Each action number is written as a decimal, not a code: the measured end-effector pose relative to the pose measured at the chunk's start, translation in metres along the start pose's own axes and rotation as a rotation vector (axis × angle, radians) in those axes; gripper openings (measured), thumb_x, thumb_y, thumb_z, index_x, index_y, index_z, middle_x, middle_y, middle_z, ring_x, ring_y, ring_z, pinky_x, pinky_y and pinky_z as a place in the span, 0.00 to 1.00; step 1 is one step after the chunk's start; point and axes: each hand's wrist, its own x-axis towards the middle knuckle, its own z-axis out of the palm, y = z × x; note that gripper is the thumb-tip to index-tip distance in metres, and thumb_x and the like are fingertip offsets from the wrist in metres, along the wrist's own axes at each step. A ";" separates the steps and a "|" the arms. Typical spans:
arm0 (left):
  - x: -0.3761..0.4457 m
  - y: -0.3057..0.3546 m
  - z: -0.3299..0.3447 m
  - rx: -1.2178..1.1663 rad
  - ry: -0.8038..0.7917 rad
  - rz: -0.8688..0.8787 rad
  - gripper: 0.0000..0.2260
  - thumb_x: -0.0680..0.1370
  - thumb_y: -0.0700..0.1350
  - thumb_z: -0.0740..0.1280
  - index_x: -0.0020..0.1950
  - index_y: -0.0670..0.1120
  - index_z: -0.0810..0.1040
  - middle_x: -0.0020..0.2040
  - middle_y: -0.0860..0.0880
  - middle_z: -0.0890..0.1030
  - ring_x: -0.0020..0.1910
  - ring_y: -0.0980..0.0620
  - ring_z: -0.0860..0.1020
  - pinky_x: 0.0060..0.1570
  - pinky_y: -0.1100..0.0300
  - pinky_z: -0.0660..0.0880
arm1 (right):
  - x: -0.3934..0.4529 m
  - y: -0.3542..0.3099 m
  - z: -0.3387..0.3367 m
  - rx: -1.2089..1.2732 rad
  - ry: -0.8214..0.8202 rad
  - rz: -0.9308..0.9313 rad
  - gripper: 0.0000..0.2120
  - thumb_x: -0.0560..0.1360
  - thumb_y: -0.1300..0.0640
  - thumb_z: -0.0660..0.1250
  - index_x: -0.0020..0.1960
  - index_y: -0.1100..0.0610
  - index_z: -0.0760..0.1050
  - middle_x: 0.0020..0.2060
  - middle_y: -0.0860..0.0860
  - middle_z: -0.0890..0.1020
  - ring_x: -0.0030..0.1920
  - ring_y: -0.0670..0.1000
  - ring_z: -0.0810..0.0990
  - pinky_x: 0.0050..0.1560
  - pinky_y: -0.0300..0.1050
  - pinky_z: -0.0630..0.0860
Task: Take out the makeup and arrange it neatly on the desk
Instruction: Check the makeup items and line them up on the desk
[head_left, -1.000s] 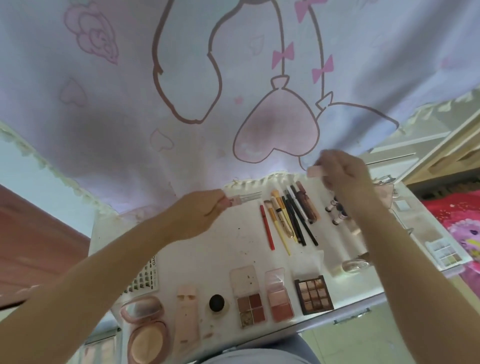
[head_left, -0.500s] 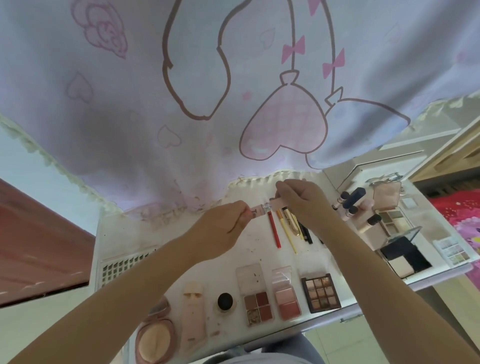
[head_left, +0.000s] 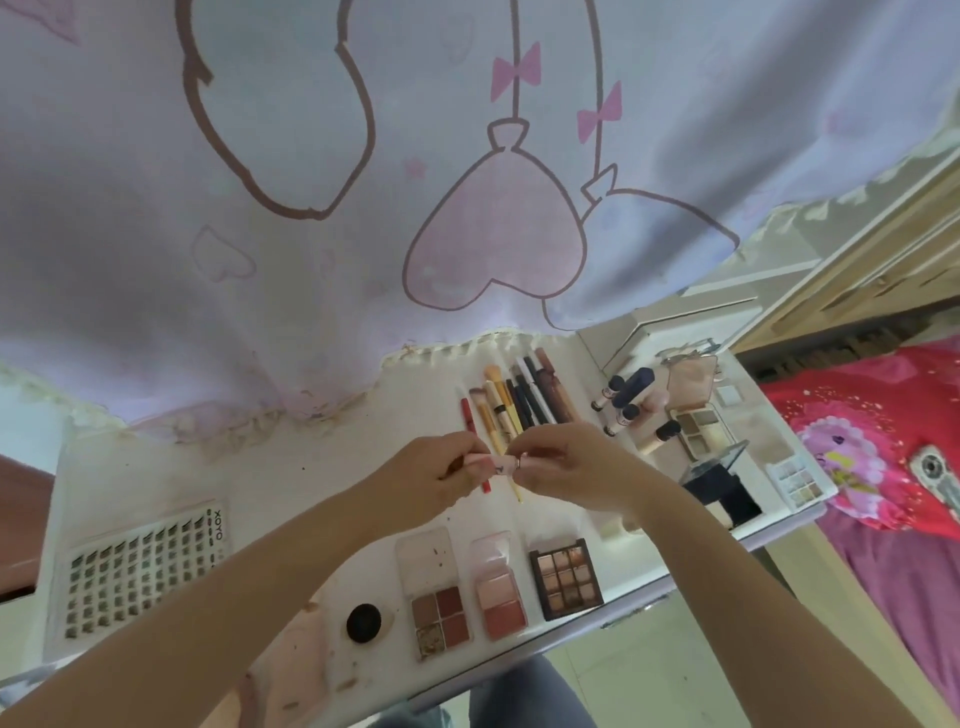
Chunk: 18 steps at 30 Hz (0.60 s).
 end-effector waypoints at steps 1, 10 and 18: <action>0.007 0.001 0.006 -0.025 -0.035 -0.036 0.05 0.80 0.47 0.58 0.45 0.53 0.71 0.35 0.56 0.73 0.32 0.60 0.72 0.35 0.71 0.69 | -0.002 0.004 -0.003 0.000 0.006 0.024 0.04 0.74 0.59 0.65 0.47 0.52 0.76 0.32 0.44 0.74 0.33 0.43 0.71 0.33 0.29 0.67; 0.074 -0.047 0.032 0.111 0.066 -0.655 0.15 0.81 0.49 0.54 0.62 0.41 0.69 0.60 0.43 0.72 0.58 0.46 0.72 0.51 0.60 0.67 | 0.021 0.098 -0.040 -0.546 -0.031 0.527 0.18 0.77 0.47 0.59 0.46 0.62 0.74 0.38 0.52 0.76 0.42 0.51 0.77 0.50 0.42 0.73; 0.086 -0.075 0.042 0.303 0.309 -0.867 0.18 0.79 0.46 0.58 0.66 0.39 0.66 0.70 0.40 0.62 0.70 0.42 0.61 0.65 0.51 0.65 | 0.045 0.138 -0.036 -0.660 -0.102 0.663 0.07 0.77 0.59 0.60 0.40 0.59 0.71 0.32 0.49 0.69 0.42 0.51 0.76 0.41 0.40 0.72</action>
